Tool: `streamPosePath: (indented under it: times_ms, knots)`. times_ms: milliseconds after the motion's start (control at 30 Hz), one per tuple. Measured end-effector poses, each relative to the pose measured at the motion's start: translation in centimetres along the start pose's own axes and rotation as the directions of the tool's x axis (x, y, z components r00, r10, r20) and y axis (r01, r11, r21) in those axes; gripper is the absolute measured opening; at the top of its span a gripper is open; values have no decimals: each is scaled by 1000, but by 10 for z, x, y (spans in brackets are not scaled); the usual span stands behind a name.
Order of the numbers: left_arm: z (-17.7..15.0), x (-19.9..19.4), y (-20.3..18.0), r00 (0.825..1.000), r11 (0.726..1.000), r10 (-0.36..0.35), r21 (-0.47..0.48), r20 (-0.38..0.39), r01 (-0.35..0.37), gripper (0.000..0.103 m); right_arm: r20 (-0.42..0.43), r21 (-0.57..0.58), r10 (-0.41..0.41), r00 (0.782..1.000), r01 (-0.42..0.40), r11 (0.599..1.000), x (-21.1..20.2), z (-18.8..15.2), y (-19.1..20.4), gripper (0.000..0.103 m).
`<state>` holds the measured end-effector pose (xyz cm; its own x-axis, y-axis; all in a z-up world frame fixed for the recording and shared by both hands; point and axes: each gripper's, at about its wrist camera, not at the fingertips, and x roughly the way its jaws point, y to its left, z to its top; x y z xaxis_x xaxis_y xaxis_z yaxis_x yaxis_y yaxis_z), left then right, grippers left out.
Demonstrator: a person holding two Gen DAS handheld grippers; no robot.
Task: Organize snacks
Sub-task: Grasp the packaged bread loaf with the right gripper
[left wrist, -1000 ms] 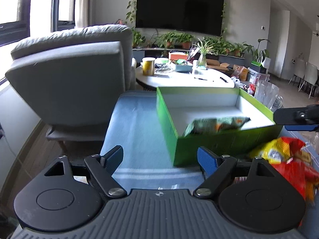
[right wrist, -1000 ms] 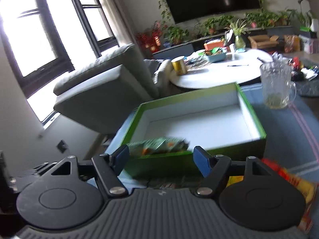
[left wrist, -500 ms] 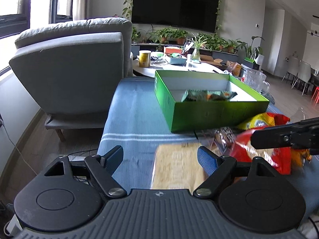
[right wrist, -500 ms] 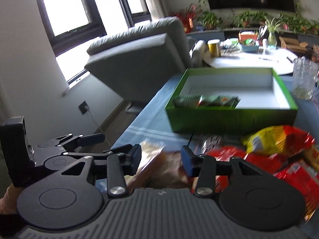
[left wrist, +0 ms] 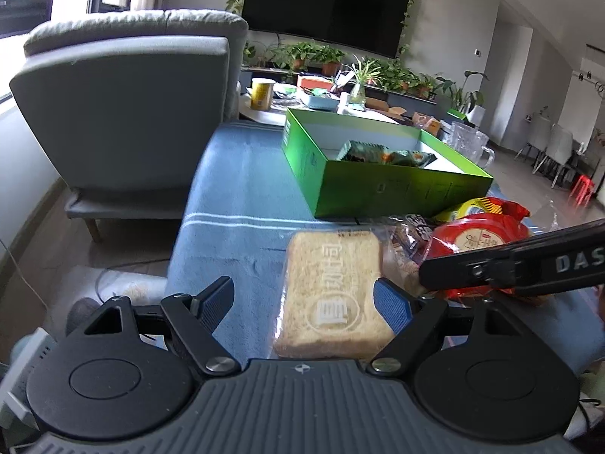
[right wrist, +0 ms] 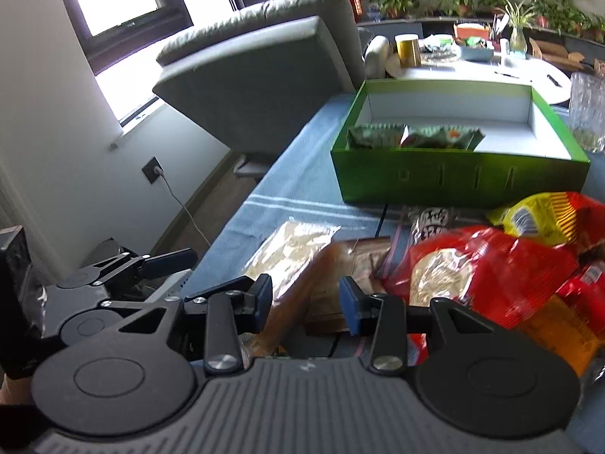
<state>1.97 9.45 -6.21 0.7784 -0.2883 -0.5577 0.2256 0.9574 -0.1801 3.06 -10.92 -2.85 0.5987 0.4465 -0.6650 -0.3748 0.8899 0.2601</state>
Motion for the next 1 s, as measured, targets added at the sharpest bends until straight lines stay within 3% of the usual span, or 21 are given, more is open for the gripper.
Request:
streamPosePath:
  times_ms: [233, 567, 1000]
  knots:
    - [-6, 10, 0, 998, 998, -62, -18, -33, 61, 78, -40, 8, -17, 999, 17, 1000, 12, -1, 4, 80]
    - [-12, 17, 15, 987, 980, -150, -140, -52, 141, 78, -43, 41, -40, 998, 42, 998, 18, 3, 5, 80]
    - [-14, 17, 4, 983, 982, -171, -89, -71, 165, 77, -110, 90, -5, 994, 15, 996, 37, 4, 8, 80]
